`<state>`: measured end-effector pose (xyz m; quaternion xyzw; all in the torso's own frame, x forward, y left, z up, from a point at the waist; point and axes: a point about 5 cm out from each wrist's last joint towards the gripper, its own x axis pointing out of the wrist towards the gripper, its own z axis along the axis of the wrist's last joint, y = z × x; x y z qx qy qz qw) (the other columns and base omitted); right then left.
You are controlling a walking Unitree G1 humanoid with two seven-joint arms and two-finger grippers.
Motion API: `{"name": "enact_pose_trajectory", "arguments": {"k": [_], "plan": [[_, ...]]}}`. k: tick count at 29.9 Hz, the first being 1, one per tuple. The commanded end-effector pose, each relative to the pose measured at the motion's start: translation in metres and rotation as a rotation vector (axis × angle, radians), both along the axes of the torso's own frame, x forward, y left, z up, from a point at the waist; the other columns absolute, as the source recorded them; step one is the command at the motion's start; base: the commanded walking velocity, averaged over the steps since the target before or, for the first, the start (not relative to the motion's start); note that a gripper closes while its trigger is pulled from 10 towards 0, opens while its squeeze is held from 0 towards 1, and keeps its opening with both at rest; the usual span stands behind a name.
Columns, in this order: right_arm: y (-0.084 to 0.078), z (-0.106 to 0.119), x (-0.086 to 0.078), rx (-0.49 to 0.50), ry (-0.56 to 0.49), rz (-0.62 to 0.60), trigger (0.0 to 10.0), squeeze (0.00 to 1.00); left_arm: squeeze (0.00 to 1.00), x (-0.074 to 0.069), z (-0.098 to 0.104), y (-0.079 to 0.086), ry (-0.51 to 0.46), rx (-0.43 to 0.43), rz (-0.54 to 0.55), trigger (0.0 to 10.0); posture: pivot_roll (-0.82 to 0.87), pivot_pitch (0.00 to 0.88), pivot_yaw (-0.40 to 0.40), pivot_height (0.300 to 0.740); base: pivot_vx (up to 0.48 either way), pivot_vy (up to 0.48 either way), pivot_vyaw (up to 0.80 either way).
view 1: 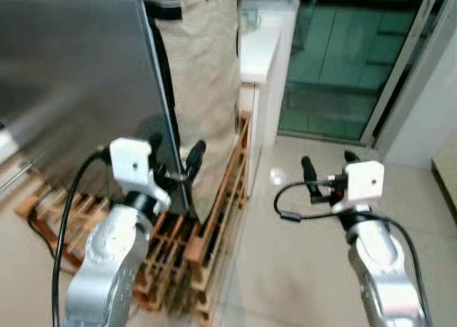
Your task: Restocking fridge
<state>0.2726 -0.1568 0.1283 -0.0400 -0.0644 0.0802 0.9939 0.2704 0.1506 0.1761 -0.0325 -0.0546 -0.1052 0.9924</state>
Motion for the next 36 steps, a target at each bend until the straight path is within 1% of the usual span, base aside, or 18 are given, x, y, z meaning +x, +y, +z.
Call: {"name": "enact_pose_trajectory", "arguments": {"k": [1, 2, 4, 6, 8, 10, 12, 13, 15, 16, 17, 19, 22, 24, 25, 29, 36], "plan": [[0.0, 0.001, 0.002, -0.009, -0.001, -0.001, 10.0, 0.0, 0.0, 0.005, 0.0, 0.005, 0.017, 0.014, 0.049, 10.0, -0.12, 0.0, 0.057, 0.74, 0.0, 0.0, 0.0], [0.001, 0.001, 0.003, -0.008, -0.001, 0.002, 10.0, 0.0, 0.0, 0.014, -0.003, 0.013, 0.054, 0.0, 0.114, 10.0, -0.13, 0.0, 0.068, 0.74, 0.0, 0.0, 0.0], [0.001, 0.0, 0.003, -0.009, -0.001, 0.003, 10.0, 0.0, 0.0, 0.016, -0.004, 0.014, 0.066, -0.002, 0.127, 10.0, -0.13, 0.0, 0.069, 0.74, 0.0, 0.0, 0.0], [0.0, 0.0, 0.003, -0.007, 0.001, -0.003, 10.0, 0.0, 0.0, 0.018, -0.005, 0.022, 0.081, -0.029, 0.195, 10.0, -0.14, 0.0, 0.076, 0.74, 0.0, 0.0, 0.0], [0.0, 0.0, 0.003, -0.006, 0.001, -0.004, 10.0, 0.0, 0.0, 0.018, -0.004, 0.023, 0.078, -0.035, 0.2, 10.0, -0.14, 0.0, 0.077, 0.74, 0.0, 0.0, 0.0], [-0.001, -0.001, 0.001, -0.009, 0.006, -0.004, 10.0, 0.0, 0.0, 0.019, -0.001, 0.018, 0.06, -0.051, 0.176, 10.0, -0.14, 0.0, 0.075, 0.74, 0.0, 0.0, 0.0], [-0.001, -0.001, 0.001, -0.01, 0.008, -0.003, 10.0, 0.0, 0.0, 0.019, 0.0, 0.017, 0.056, -0.05, 0.168, 10.0, -0.14, 0.0, 0.075, 0.74, 0.0, 0.0, 0.0], [-0.002, -0.002, 0.0, -0.012, 0.011, -0.004, 10.0, 0.0, 0.0, 0.02, 0.001, 0.013, 0.056, -0.05, 0.15, 10.0, -0.14, 0.0, 0.073, 0.74, 0.0, 0.0, 0.0], [-0.002, -0.002, 0.0, -0.012, 0.013, -0.004, 10.0, 0.0, 0.0, 0.02, 0.001, 0.012, 0.058, -0.057, 0.144, 10.0, -0.15, 0.0, 0.071, 0.74, 0.0, 0.0, 0.0], [-0.002, -0.003, 0.0, -0.013, 0.017, -0.003, 10.0, 0.0, 0.0, 0.023, 0.001, 0.008, 0.064, -0.063, 0.131, 10.0, -0.15, 0.0, 0.069, 0.74, 0.0, 0.0, 0.0], [-0.002, -0.003, 0.0, -0.013, 0.017, -0.003, 10.0, 0.0, 0.0, 0.023, 0.001, 0.008, 0.064, -0.063, 0.131, 10.0, -0.15, 0.0, 0.069, 0.74, 0.0, 0.0, 0.0], [-0.001, -0.003, 0.001, -0.018, 0.017, 0.005, 10.0, 0.0, 0.0, 0.031, 0.0, -0.002, 0.091, -0.074, 0.09, 10.0, -0.16, 0.0, 0.072, 0.74, 0.0, 0.0, 0.0], [-0.002, -0.003, 0.002, -0.018, 0.018, 0.004, 10.0, 0.0, 0.0, 0.036, 0.001, -0.007, 0.094, -0.078, 0.066, 10.0, -0.16, 0.0, 0.075, 0.74, 0.0, 0.0, 0.0], [-0.004, -0.003, 0.002, 0.0, 0.028, -0.011, 10.0, 0.0, 0.0, 0.038, 0.002, -0.01, 0.094, -0.083, 0.052, 10.0, -0.16, 0.0, 0.076, 0.74, 0.0, 0.0, 0.0], [-0.004, -0.001, 0.002, -0.009, 0.019, -0.012, 10.0, 0.0, 0.0, 0.041, 0.005, -0.012, 0.093, -0.092, 0.037, 10.0, -0.18, 0.0, 0.085, 0.74, 0.0, 0.0, 0.0], [-0.003, 0.0, 0.002, -0.01, 0.013, -0.011, 10.0, 0.0, 0.0, 0.042, 0.007, -0.014, 0.091, -0.099, 0.02, 10.0, -0.18, 0.0, 0.088, 0.74, 0.0, 0.0, 0.0], [-0.005, -0.005, -0.001, -0.011, 0.028, -0.02, 10.0, 0.0, 0.0, 0.036, 0.004, -0.023, 0.122, -0.12, -0.05, 10.0, -0.19, 0.0, 0.098, 0.74, 0.0, 0.0, 0.0]]}}
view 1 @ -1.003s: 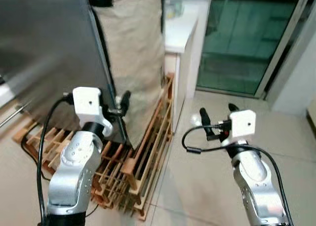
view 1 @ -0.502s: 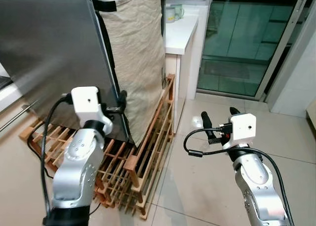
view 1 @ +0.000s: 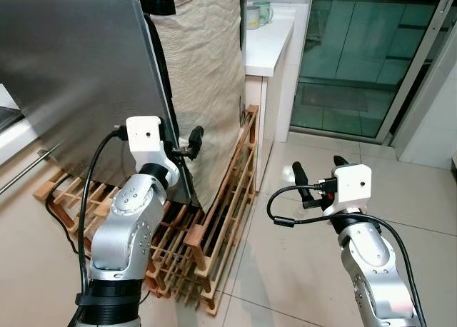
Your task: Restocking fridge
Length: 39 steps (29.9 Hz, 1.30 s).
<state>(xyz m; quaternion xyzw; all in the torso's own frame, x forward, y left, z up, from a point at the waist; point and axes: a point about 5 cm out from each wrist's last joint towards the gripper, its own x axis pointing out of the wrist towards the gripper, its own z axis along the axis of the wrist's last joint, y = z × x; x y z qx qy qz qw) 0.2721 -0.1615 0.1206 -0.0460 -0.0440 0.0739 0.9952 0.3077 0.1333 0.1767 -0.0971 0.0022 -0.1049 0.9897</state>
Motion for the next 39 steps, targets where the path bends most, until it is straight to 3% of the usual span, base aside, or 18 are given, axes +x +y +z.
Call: {"name": "enact_pose_trajectory", "arguments": {"k": [1, 8, 13, 19, 26, 27, 31, 32, 34, 35, 37, 38, 39], "plan": [[0.0, 0.002, 0.0, 0.003, -0.01, -0.005, 10.0, 0.0, 0.0, -0.002, 0.003, -0.007, 0.002, -0.013, -0.048, 10.0, -0.19, 0.0, 0.1, 0.74, 0.0, 0.0, 0.0], [0.002, 0.001, 0.0, 0.005, -0.008, -0.003, 10.0, 0.0, 0.0, -0.002, 0.0, -0.009, 0.023, -0.034, -0.061, 10.0, -0.18, 0.0, 0.098, 0.74, 0.0, 0.0, 0.0], [0.004, 0.001, 0.003, 0.006, -0.008, 0.004, 10.0, 0.0, 0.0, 0.01, -0.002, -0.014, 0.035, -0.042, -0.04, 10.0, -0.18, 0.0, 0.09, 0.74, 0.0, 0.0, 0.0], [0.003, 0.003, 0.004, 0.004, -0.014, -0.001, 10.0, 0.0, 0.0, 0.032, -0.006, -0.015, 0.022, 0.005, 0.036, 10.0, -0.2, 0.0, 0.098, 0.74, 0.0, 0.0, 0.0], [0.001, 0.004, 0.004, 0.008, -0.011, -0.01, 10.0, 0.0, 0.0, 0.036, -0.008, -0.044, 0.014, -0.032, -0.155, 10.0, -0.22, 0.0, 0.103, 0.74, 0.0, 0.0, 0.0], [0.002, -0.001, 0.002, 0.01, 0.022, 0.005, 10.0, 0.0, 0.0, 0.032, -0.004, -0.07, 0.01, -0.063, -0.343, 10.0, -0.22, 0.0, 0.101, 0.74, 0.0, 0.0, 0.0], [0.004, -0.011, 0.0, 0.012, 0.08, 0.032, 10.0, 0.0, 0.0, 0.02, 0.012, -0.125, -0.034, -0.099, -0.65, 10.0, -0.23, 0.0, 0.099, 0.74, 0.0, 0.0, 0.0], [0.004, -0.011, 0.0, 0.012, 0.08, 0.032, 10.0, 0.0, 0.0, 0.02, 0.012, -0.125, -0.034, -0.099, -0.65, 10.0, -0.23, 0.0, 0.099, 0.74, 0.0, 0.0, 0.0], [0.006, -0.012, -0.001, 0.012, 0.085, 0.039, 10.0, 0.0, 0.0, 0.01, 0.021, -0.158, -0.051, -0.134, -0.787, 10.0, -0.24, 0.0, 0.099, 0.74, 0.0, 0.0, 0.0], [0.007, -0.013, -0.001, 0.013, 0.088, 0.04, 10.0, 0.0, 0.0, 0.001, 0.028, -0.183, -0.055, -0.194, -0.908, 10.0, -0.25, 0.0, 0.098, 0.74, 0.0, 0.0, 0.0], [0.007, -0.013, -0.001, 0.013, 0.088, 0.04, 10.0, 0.0, 0.0, 0.001, 0.028, -0.183, -0.055, -0.194, -0.908, 10.0, -0.25, 0.0, 0.098, 0.74, 0.0, 0.0, 0.0], [0.007, -0.013, -0.001, 0.013, 0.09, 0.041, 10.0, 0.0, 0.0, -0.004, 0.032, -0.193, -0.044, -0.256, -0.954, 10.0, -0.26, 0.0, 0.103, 0.74, 0.0, 0.0, 0.0], [0.008, -0.013, -0.002, 0.008, 0.092, 0.043, 10.0, 0.0, 0.0, -0.017, 0.041, -0.205, -0.066, -0.299, -1.066, 10.0, -0.28, 0.0, 0.113, 0.74, 0.0, 0.0, 0.0]]}}
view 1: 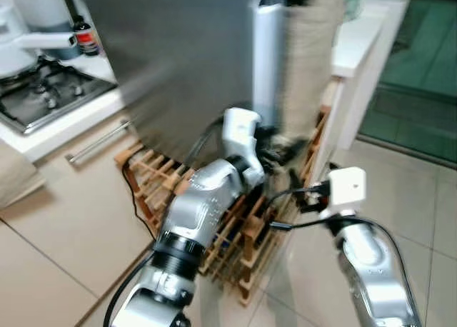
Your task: Restocking fridge
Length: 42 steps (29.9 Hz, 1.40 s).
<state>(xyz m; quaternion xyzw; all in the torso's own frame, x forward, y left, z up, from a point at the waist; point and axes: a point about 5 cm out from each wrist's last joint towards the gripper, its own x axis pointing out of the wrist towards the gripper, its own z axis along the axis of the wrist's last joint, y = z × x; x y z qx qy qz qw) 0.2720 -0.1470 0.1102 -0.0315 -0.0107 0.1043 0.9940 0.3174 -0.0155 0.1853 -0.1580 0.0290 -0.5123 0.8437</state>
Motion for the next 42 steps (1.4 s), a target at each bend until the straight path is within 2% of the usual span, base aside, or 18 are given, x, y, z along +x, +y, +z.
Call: {"name": "enact_pose_trajectory", "arguments": {"k": [1, 4, 9, 10, 11, 14, 15, 16, 17, 18, 23, 27, 28, 30, 31, 35, 39, 42], "plan": [[-0.007, -0.003, -0.002, -0.014, 0.021, -0.015, 10.0, 0.0, 0.0, -0.027, 0.032, -0.056, 0.0, -0.154, -0.197, 10.0, -0.28, 0.0, 0.113, 0.74, 0.0, 0.0, 0.0], [-0.009, -0.001, -0.005, -0.022, 0.02, -0.023, 10.0, 0.0, 0.0, -0.023, 0.033, -0.044, 0.008, -0.182, -0.195, 10.0, -0.27, 0.0, 0.116, 0.74, 0.0, 0.0, 0.0], [-0.009, -0.004, -0.01, -0.024, 0.031, -0.022, 10.0, 0.0, 0.0, -0.003, 0.013, 0.011, 0.013, -0.13, 0.005, 10.0, -0.25, 0.0, 0.107, 0.74, 0.0, 0.0, 0.0], [-0.009, -0.005, -0.011, -0.027, 0.035, -0.021, 10.0, 0.0, 0.0, -0.001, 0.006, 0.035, 0.001, -0.098, 0.093, 10.0, -0.24, 0.0, 0.101, 0.74, 0.0, 0.0, 0.0], [-0.009, -0.005, -0.011, -0.027, 0.035, -0.021, 10.0, 0.0, 0.0, -0.001, 0.006, 0.035, 0.001, -0.098, 0.093, 10.0, -0.24, 0.0, 0.101, 0.74, 0.0, 0.0, 0.0], [-0.009, -0.006, -0.01, -0.031, 0.043, -0.018, 10.0, 0.0, 0.0, -0.004, -0.003, 0.068, -0.002, -0.053, 0.198, 10.0, -0.22, 0.0, 0.097, 0.74, 0.0, 0.0, 0.0], [-0.008, -0.006, -0.011, -0.027, 0.046, -0.006, 10.0, 0.0, 0.0, -0.006, -0.009, 0.084, 0.008, -0.028, 0.26, 10.0, -0.21, 0.0, 0.093, 0.74, 0.0, 0.0, 0.0], [-0.002, -0.006, -0.012, -0.015, 0.059, 0.05, 10.0, 0.0, 0.0, -0.009, -0.021, 0.111, 0.006, 0.051, 0.384, 10.0, -0.2, 0.0, 0.089, 0.74, 0.0, 0.0, 0.0], [-0.002, -0.006, -0.012, -0.015, 0.059, 0.05, 10.0, 0.0, 0.0, -0.009, -0.021, 0.111, 0.006, 0.051, 0.384, 10.0, -0.2, 0.0, 0.089, 0.74, 0.0, 0.0, 0.0], [0.006, -0.007, -0.013, -0.016, 0.078, 0.112, 10.0, 0.0, 0.0, -0.011, -0.03, 0.131, 0.033, 0.078, 0.491, 10.0, -0.18, 0.0, 0.085, 0.74, 0.0, 0.0, 0.0], [0.019, -0.005, -0.012, 0.002, 0.138, 0.248, 10.0, 0.0, 0.0, -0.025, -0.049, 0.171, 0.102, 0.132, 0.688, 10.0, -0.16, 0.0, 0.078, 0.74, 0.0, 0.0, 0.0], [0.022, -0.001, -0.006, 0.013, 0.144, 0.288, 10.0, 0.0, 0.0, -0.03, -0.054, 0.187, 0.146, 0.134, 0.778, 10.0, -0.15, 0.0, 0.07, 0.74, 0.0, 0.0, 0.0], [0.014, 0.004, 0.007, -0.011, 0.114, 0.246, 10.0, 0.0, 0.0, -0.031, -0.053, 0.196, 0.135, 0.143, 0.857, 10.0, -0.14, 0.0, 0.068, 0.74, 0.0, 0.0, 0.0], [0.012, 0.005, 0.01, -0.016, 0.108, 0.234, 10.0, 0.0, 0.0, -0.031, -0.053, 0.198, 0.132, 0.146, 0.877, 10.0, -0.14, 0.0, 0.068, 0.74, 0.0, 0.0, 0.0], [0.003, 0.006, 0.021, -0.043, 0.097, 0.188, 10.0, 0.0, 0.0, -0.03, -0.053, 0.208, 0.135, 0.165, 0.955, 10.0, -0.14, 0.0, 0.068, 0.74, 0.0, 0.0, 0.0], [-0.016, 0.013, 0.041, -0.079, 0.066, 0.107, 10.0, 0.0, 0.0, -0.031, -0.059, 0.239, 0.145, 0.232, 1.158, 10.0, -0.13, 0.0, 0.07, 0.74, 0.0, 0.0, 0.0], [-0.028, 0.017, 0.049, -0.093, 0.055, 0.054, 10.0, 0.0, 0.0, -0.033, -0.059, 0.25, 0.141, 0.261, 1.217, 10.0, -0.12, 0.0, 0.07, 0.74, 0.0, 0.0, 0.0], [-0.061, 0.016, 0.053, -0.151, 0.052, -0.071, 10.0, 0.0, 0.0, -0.035, -0.058, 0.252, 0.131, 0.277, 1.228, 10.0, -0.13, 0.0, 0.078, 0.74, 0.0, 0.0, 0.0]]}}
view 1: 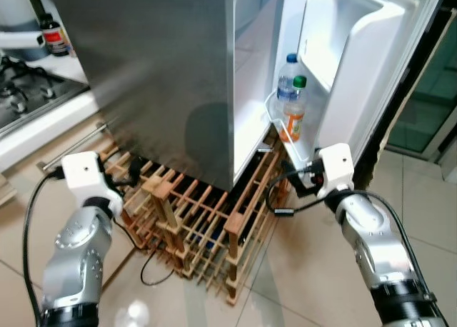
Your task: Restocking fridge
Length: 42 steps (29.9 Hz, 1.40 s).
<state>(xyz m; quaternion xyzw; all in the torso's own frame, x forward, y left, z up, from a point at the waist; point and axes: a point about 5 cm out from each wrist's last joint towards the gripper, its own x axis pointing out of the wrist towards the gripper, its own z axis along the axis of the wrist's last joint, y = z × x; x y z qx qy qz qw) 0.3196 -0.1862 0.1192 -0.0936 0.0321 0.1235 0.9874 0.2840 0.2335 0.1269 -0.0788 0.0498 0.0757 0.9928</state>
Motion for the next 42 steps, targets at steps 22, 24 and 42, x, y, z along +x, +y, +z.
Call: {"name": "enact_pose_trajectory", "arguments": {"k": [22, 24, 42], "plan": [[0.061, 0.005, -0.01, 0.265, -0.059, 0.035, 10.0, 0.0, 0.0, -0.002, 0.017, -0.018, -0.084, 0.175, -0.03, 10.0, -0.13, 0.0, 0.085, 0.74, 0.0, 0.0, 0.19], [0.069, 0.005, -0.008, 0.283, -0.05, 0.065, 10.0, 0.0, 0.0, -0.007, 0.016, -0.017, -0.088, 0.132, -0.01, 10.0, -0.1, 0.0, 0.063, 0.74, 0.0, 0.0, 0.69], [0.073, -0.007, 0.001, 0.285, 0.042, 0.147, 10.0, 0.0, 0.0, -0.031, 0.008, -0.03, -0.07, 0.13, 0.029, 10.0, 0.0, 0.0, -0.026, 0.74, -0.044, 0.096, 0.64]]}}
